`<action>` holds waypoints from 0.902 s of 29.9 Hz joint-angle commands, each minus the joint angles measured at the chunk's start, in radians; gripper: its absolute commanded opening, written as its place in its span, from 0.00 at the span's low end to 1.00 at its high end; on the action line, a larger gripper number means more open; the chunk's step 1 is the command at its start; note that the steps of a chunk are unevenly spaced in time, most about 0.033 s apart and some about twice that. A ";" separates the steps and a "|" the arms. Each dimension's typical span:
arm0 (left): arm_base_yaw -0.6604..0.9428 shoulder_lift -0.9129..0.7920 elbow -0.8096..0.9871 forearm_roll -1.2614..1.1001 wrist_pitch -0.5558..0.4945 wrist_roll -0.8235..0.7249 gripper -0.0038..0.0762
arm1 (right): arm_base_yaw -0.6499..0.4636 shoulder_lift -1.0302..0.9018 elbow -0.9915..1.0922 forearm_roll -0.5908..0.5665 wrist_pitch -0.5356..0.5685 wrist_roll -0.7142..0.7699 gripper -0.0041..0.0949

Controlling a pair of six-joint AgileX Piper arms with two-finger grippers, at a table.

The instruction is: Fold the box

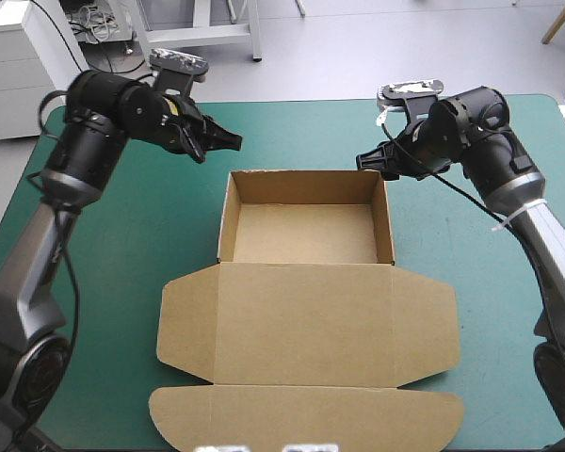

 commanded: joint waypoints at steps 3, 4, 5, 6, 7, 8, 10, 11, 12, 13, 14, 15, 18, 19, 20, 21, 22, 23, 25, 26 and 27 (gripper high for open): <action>0.000 -0.201 -0.016 0.000 0.022 0.048 0.04 | -0.009 -0.041 0.063 -0.009 -0.032 0.028 0.55; 0.000 -0.233 0.002 0.000 0.022 0.048 0.04 | -0.009 -0.036 0.088 -0.011 -0.032 0.032 0.55; 0.000 -0.264 0.026 0.000 0.022 0.048 0.04 | -0.009 -0.027 0.107 -0.011 -0.032 0.035 0.55; 0.000 -0.297 0.057 0.000 0.022 0.048 0.04 | -0.009 -0.019 0.118 -0.009 -0.032 0.035 0.55; 0.000 -0.330 0.093 0.000 0.022 0.048 0.04 | -0.009 -0.009 0.126 -0.005 -0.032 0.035 0.54; 0.000 -0.364 0.134 0.000 0.022 0.048 0.04 | -0.009 0.006 0.131 0.004 -0.032 0.035 0.54; 0.000 -0.426 0.216 0.000 0.019 0.063 0.04 | -0.009 0.031 0.131 0.021 -0.032 0.035 0.54; 0.000 -0.461 0.265 0.008 0.011 0.065 0.04 | -0.009 0.046 0.131 0.023 -0.034 0.035 0.54; 0.000 -0.490 0.306 0.012 0.005 0.065 0.04 | -0.009 0.060 0.131 0.023 -0.034 0.035 0.53; 0.000 -0.526 0.358 0.020 -0.011 0.065 0.04 | -0.009 0.074 0.131 0.023 -0.034 0.035 0.54; 0.000 -0.563 0.412 0.027 -0.027 0.065 0.04 | -0.009 0.087 0.131 0.023 -0.034 0.035 0.54; 0.000 -0.600 0.456 0.037 -0.043 0.065 0.04 | -0.009 0.098 0.131 0.023 -0.034 0.035 0.53; 0.000 -0.703 0.616 0.037 -0.091 0.065 0.04 | -0.009 0.129 0.131 0.030 -0.034 0.035 0.53; 0.000 -0.745 0.669 0.037 -0.101 0.065 0.04 | -0.009 0.138 0.131 0.030 -0.034 0.035 0.53; 0.000 -0.773 0.720 0.037 -0.108 0.065 0.04 | -0.009 0.146 0.131 0.030 -0.034 0.036 0.53; 0.000 -0.800 0.761 0.035 -0.113 0.065 0.04 | -0.009 0.152 0.131 0.030 -0.034 0.040 0.53; 0.000 -0.842 0.822 0.035 -0.124 0.065 0.04 | -0.009 0.159 0.131 0.030 -0.034 0.040 0.53; 0.000 -0.869 0.863 0.035 -0.128 0.065 0.04 | -0.009 0.168 0.131 0.030 -0.034 0.040 0.53; 0.000 -0.938 0.963 0.035 -0.142 0.065 0.04 | -0.009 0.181 0.131 0.030 -0.034 0.040 0.51; 0.000 -0.965 1.003 0.035 -0.152 0.065 0.04 | -0.009 0.186 0.131 0.030 -0.034 0.040 0.48; 0.000 -0.999 1.051 0.035 -0.166 0.065 0.04 | -0.009 0.187 0.131 0.031 -0.034 0.040 0.44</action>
